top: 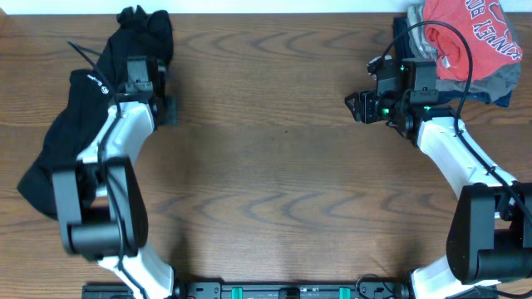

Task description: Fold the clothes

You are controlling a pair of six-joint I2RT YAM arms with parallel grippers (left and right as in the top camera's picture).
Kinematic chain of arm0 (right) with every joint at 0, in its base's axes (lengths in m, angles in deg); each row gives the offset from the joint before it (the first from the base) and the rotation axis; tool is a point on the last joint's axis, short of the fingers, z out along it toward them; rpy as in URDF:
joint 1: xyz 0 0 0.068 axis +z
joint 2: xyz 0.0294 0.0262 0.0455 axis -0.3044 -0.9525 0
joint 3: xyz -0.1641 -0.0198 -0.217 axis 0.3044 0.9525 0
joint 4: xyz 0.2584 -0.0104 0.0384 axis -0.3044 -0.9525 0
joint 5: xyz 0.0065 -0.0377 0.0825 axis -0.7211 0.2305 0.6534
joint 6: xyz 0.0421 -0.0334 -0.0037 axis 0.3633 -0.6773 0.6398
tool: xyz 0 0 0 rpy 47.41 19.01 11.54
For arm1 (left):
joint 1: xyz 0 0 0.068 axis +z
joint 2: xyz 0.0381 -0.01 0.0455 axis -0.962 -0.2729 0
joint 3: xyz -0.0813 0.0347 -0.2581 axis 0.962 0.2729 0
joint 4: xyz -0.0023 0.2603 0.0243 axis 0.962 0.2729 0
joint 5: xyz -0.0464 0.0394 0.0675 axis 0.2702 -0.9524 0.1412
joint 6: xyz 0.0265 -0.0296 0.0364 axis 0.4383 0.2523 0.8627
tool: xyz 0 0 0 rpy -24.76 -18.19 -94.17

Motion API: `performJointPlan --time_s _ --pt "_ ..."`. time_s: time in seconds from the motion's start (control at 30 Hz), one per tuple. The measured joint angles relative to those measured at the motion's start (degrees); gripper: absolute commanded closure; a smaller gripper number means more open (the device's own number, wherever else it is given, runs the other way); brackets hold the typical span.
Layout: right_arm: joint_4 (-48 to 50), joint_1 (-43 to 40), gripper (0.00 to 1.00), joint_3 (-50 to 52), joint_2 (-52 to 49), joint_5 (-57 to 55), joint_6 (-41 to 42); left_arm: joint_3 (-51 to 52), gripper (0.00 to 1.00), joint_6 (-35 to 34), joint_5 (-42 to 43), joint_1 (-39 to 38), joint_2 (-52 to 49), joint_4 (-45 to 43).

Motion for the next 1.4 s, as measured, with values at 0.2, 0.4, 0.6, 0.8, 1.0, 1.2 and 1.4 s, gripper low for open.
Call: performJointPlan --time_s 0.2,0.4,0.6,0.8,1.0,1.2,1.4 --pt "0.09 0.0 0.34 0.0 0.0 0.44 0.68 0.0 0.94 -0.02 3.08 -5.49 12.52 -5.33" --pt "0.5 -0.2 0.29 -0.02 0.0 4.26 1.05 0.02 0.94 -0.48 4.26 -10.91 20.98 -12.24" --pt "0.55 -0.66 0.25 -0.02 0.0 10.12 0.98 0.02 0.94 -4.0 5.07 -13.99 26.29 -19.34" --pt "0.66 -0.55 0.22 -0.02 0.0 15.19 0.28 0.02 0.94 -7.54 5.46 -15.04 29.0 -21.2" --pt "1.62 2.84 0.2 -0.02 0.0 16.76 0.09 0.02 0.94 -9.66 6.51 -15.32 29.24 -21.44" --pt "6.69 10.19 0.18 -0.09 0.0 17.2 0.02 0.02 0.94 -11.58 7.19 -15.32 29.24 -21.81" --pt "11.26 16.37 0.17 -0.11 0.0 15.23 0.07 0.02 0.94 -12.31 9.7 -15.32 29.24 -22.64"
